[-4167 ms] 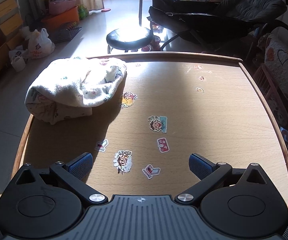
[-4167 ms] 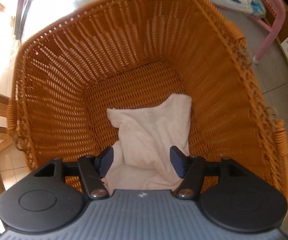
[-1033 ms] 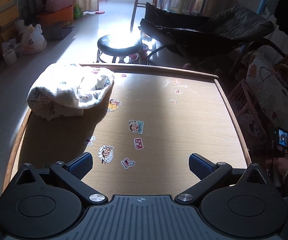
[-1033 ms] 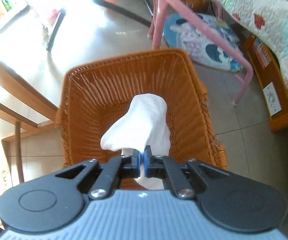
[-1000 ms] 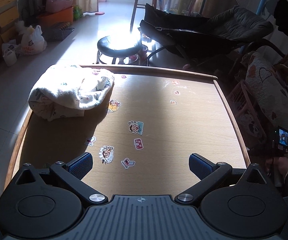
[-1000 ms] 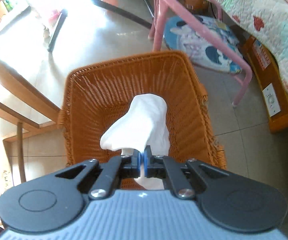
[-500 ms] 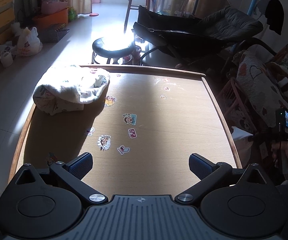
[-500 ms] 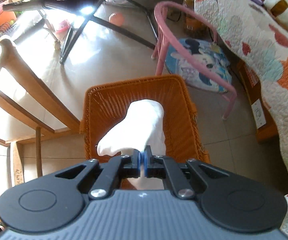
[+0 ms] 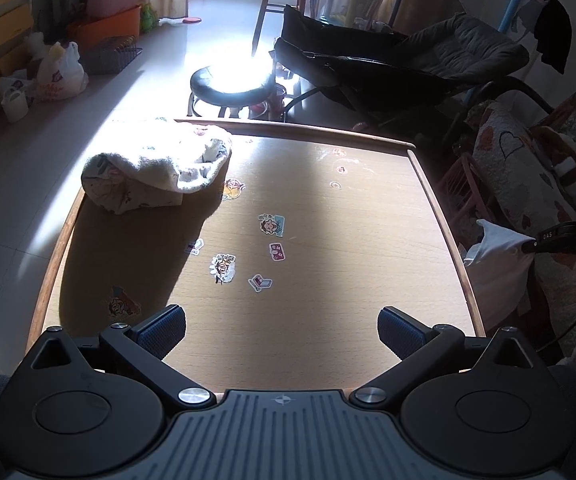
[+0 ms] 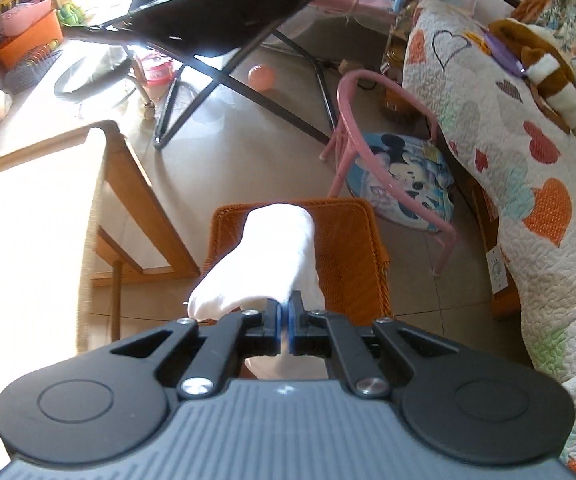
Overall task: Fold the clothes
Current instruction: 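Lift the white cloth out of the basket with the right gripper toward the table, then lower the held white cloth onto the wooden table with the right gripper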
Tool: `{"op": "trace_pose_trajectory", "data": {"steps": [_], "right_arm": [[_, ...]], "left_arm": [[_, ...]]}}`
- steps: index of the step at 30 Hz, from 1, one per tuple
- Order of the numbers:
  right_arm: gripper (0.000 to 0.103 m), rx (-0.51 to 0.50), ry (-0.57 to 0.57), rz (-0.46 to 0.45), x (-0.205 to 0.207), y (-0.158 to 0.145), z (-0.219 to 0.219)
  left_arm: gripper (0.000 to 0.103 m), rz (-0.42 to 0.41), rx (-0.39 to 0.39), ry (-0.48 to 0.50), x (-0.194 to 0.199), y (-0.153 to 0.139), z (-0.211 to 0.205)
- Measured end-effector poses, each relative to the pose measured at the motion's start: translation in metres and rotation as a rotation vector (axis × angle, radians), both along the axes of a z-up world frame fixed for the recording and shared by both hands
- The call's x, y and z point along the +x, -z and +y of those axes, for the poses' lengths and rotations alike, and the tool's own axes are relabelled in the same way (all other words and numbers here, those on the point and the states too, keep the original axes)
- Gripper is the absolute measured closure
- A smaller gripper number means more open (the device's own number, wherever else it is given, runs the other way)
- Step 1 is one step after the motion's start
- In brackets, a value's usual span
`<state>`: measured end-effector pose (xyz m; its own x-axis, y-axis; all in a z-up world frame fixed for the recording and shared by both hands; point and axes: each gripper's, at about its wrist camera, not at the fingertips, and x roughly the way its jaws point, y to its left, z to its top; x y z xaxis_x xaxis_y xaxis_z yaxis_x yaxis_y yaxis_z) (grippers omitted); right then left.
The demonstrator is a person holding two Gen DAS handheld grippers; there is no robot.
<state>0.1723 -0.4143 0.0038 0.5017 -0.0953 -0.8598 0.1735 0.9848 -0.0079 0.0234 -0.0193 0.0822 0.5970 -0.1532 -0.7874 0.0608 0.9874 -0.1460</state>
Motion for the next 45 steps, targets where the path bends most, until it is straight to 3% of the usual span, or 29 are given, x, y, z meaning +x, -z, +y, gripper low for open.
{"op": "trace_pose_trajectory", "data": {"steps": [23, 45], "right_arm": [[0.099, 0.005, -0.131, -0.141, -0.042, -0.119, 0.085], [0.099, 0.01, -0.263, -0.179, -0.086, -0.162, 0.154]], "left_arm": [[0.0, -0.035, -0.013, -0.024, -0.024, -0.014, 0.028], [0.0, -0.037, -0.06, -0.045, -0.038, -0.013, 0.049]]}}
